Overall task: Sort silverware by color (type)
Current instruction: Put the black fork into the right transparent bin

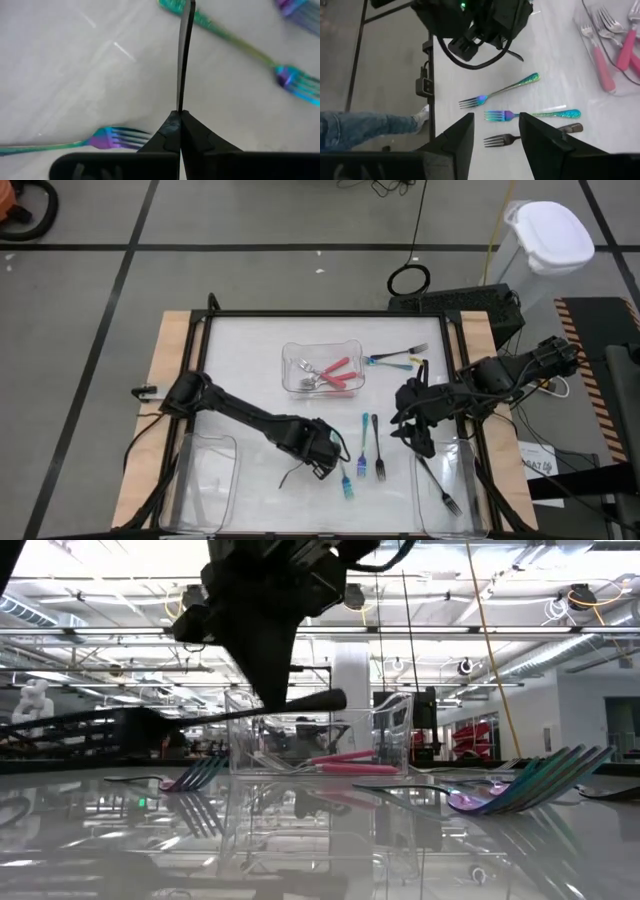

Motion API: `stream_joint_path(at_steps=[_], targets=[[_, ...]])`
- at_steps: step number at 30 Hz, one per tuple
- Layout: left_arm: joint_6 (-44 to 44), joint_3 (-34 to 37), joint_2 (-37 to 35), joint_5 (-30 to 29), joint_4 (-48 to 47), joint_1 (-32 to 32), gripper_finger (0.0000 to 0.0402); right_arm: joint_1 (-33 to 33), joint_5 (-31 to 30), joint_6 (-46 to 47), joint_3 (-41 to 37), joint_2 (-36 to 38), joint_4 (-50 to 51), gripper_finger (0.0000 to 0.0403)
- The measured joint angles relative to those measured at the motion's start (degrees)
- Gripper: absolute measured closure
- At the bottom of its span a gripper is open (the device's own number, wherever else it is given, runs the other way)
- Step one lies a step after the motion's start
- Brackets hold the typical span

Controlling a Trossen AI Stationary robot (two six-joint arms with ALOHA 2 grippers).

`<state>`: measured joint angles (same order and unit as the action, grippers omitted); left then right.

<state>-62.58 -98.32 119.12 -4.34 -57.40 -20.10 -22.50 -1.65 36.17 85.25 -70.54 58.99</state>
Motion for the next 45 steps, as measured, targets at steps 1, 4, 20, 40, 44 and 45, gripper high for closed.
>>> stream_joint_path(at_steps=[1, 4, 20, 40, 44, 45], targets=[[0.0, 0.0, -0.4, -0.3, 0.4, 0.1, 0.0401, 0.2, 0.0, 0.2, 0.0, 0.0, 0.0, 0.025], [0.0, 0.0, -2.1, -1.4, 1.5, 0.0, 0.0401, 0.8, 0.2, -0.7, 0.0, 0.0, 0.0, 0.025], [14.0, -0.2, -10.4, -6.8, 23.6, -0.6, 0.0401, 3.1, 5.6, -10.1, 0.1, -1.1, -7.2, 0.0241], [18.5, -0.2, -10.4, -8.3, 32.3, -0.2, 0.0401, 8.3, 17.1, -8.7, 0.1, -6.5, -7.1, 0.0195], [18.7, -0.2, -10.4, -8.3, 33.3, -0.2, 0.0401, 9.0, 18.4, -10.0, 0.1, -7.2, -7.5, 0.0195], [18.9, -0.2, -10.4, -8.3, 33.4, -0.2, 0.0401, 9.0, 18.5, -10.3, 0.1, -7.5, -7.7, 0.0195]])
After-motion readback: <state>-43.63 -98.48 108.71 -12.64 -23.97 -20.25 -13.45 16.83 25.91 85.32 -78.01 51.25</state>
